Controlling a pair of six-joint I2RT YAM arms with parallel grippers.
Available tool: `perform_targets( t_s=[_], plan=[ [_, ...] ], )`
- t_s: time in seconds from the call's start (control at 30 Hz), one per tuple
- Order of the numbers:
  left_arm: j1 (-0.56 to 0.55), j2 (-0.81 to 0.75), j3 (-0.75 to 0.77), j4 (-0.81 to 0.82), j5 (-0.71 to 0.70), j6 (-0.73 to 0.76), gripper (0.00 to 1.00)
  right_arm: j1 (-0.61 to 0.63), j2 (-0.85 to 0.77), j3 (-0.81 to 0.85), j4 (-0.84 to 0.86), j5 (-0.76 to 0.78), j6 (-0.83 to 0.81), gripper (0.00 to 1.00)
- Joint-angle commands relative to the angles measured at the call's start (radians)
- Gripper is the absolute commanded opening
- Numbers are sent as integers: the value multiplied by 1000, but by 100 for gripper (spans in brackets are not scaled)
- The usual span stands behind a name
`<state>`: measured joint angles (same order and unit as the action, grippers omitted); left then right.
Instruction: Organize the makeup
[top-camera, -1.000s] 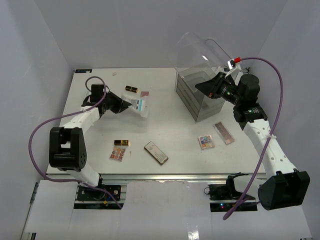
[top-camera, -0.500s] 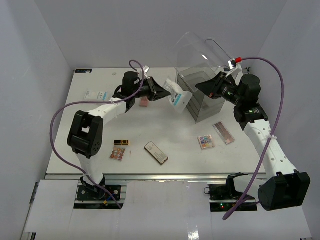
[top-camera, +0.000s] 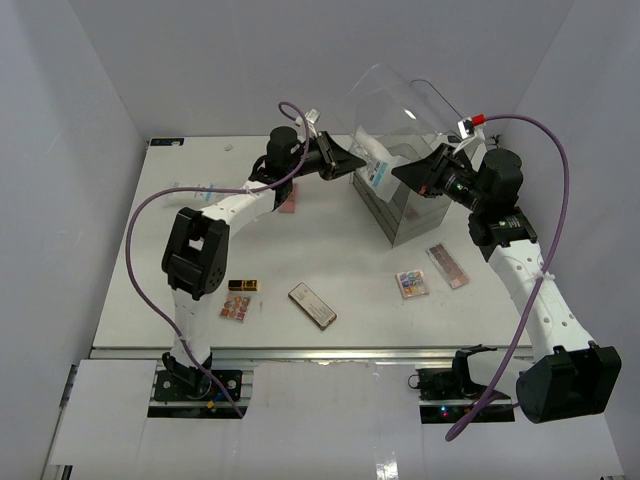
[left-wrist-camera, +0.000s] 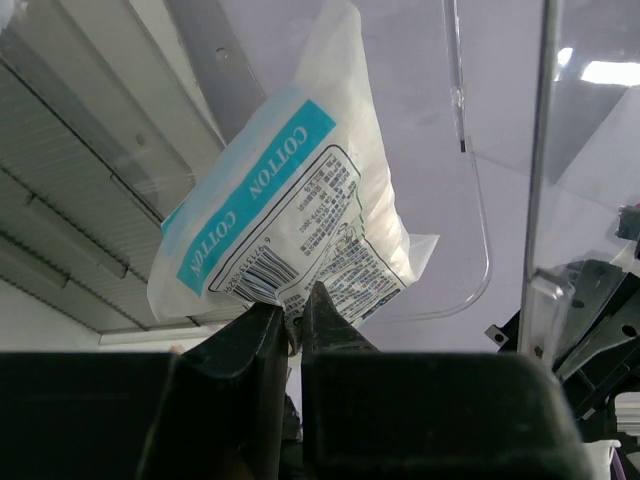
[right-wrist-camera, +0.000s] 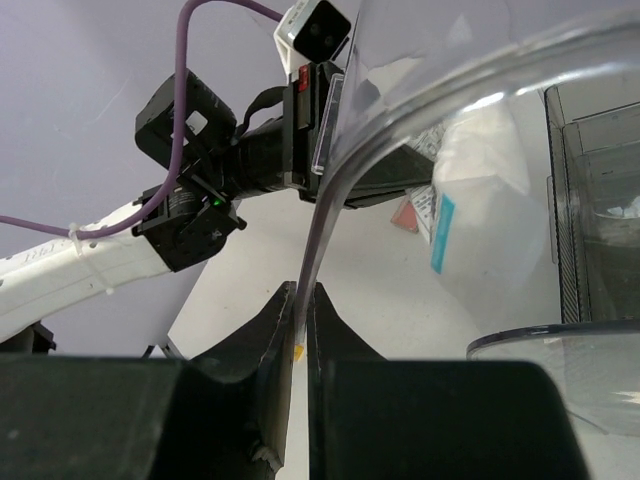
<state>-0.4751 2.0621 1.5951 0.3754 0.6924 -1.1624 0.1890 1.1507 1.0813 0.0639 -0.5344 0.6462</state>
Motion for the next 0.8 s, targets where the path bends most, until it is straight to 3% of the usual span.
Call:
perform_targets(
  t_s=[0.0,0.23,0.37,0.43,0.53,0.77],
  plan=[
    [-34,56,99,93,-47,-81,0,-8,-57,8,157,-22,-20,10],
    [-71,161,185,140,-114,-158,0,-11,-60,1,163,-23,-17,10],
    [-88,213,265,76,-150,-165,3,-11,-59,-2,165,-24,-16,10],
    [-93,229,302,23,-170,-161,11,-12,-59,-3,167,-24,-16,10],
    [-97,227,314,-33,-197,-146,35,-13,-60,-6,166,-22,-16,10],
    [-97,195,308,-73,-198,-88,58,-13,-61,-8,168,-22,-15,10]
  ],
)
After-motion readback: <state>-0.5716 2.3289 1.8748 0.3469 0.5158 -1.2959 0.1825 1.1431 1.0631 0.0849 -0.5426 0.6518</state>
